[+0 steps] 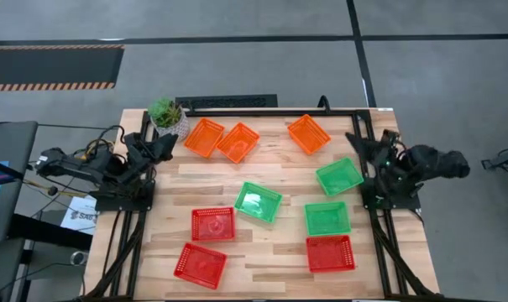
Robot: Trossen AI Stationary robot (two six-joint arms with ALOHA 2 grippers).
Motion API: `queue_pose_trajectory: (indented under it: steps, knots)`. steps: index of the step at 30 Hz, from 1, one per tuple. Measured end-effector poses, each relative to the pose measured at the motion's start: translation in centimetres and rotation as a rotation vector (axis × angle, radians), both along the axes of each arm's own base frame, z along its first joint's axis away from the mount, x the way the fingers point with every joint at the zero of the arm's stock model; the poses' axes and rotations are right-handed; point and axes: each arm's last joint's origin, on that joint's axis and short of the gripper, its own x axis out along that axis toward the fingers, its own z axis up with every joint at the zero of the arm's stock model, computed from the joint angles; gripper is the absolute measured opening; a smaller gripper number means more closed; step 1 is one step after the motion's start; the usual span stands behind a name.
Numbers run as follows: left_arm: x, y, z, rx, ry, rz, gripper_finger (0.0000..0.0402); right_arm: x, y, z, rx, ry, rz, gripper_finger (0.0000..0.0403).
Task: Stack baskets by color
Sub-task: Stack the right orange bin on the middle orange bin
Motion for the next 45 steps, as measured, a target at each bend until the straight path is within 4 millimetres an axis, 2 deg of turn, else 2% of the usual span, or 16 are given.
queue_pose_trajectory:
  steps: [4, 9, 13, 17, 19, 23, 26, 30, 33, 37, 41, 45]
  knots:
    - [0.7, -0.1, 2.0, 0.011, 0.029, 0.013, 0.021, 1.3, -0.1, 3.5, -0.034, 0.303, -0.083, 0.0219]
    - [1.0, -0.2, 4.3, 0.008, 0.082, 0.001, 0.021, 5.0, -0.5, 6.4, -0.031, 0.677, -0.16, 0.0219]
    - [0.7, -0.1, 5.6, -0.032, 0.144, -0.021, 0.021, 8.0, -1.6, 7.9, -0.023, 0.947, -0.219, 0.0219]
    - [0.1, 0.0, 6.7, -0.067, 0.211, -0.036, 0.021, 11.4, -3.8, 8.6, -0.039, 1.228, -0.257, 0.0219]
    - [-0.2, 0.1, 7.2, -0.073, 0.254, -0.039, 0.021, 13.0, -5.3, 8.9, -0.017, 1.303, -0.229, 0.0219]
    - [-0.7, 0.2, 7.9, -0.08, 0.337, -0.037, 0.021, 15.7, -8.5, 7.2, 0.069, 1.427, -0.081, 0.0219]
    - [-0.8, 0.2, 7.8, -0.086, 0.407, -0.033, 0.021, 17.2, -10.6, 5.2, 0.103, 1.498, 0.045, 0.0219]
    - [-0.8, 0.2, 7.2, -0.109, 0.464, -0.033, 0.021, 18.8, -12.6, 2.1, 0.141, 1.616, 0.13, 0.0219]
    - [-0.8, 0.2, 6.9, -0.121, 0.492, -0.032, 0.021, 19.7, -13.8, 0.3, 0.145, 1.674, 0.199, 0.0219]
    - [-0.8, 0.2, 6.7, -0.125, 0.504, -0.028, 0.021, 20.9, -15.3, -1.9, 0.176, 1.666, 0.321, 0.0219]
    - [-0.8, 0.2, 6.7, -0.116, 0.508, -0.022, 0.021, 21.4, -16.8, -4.0, 0.234, 1.666, 0.401, 0.0219]
    - [-0.9, 0.3, 6.6, -0.108, 0.523, -0.019, 0.021, 21.7, -17.9, -5.5, 0.266, 1.68, 0.41, 0.0219]
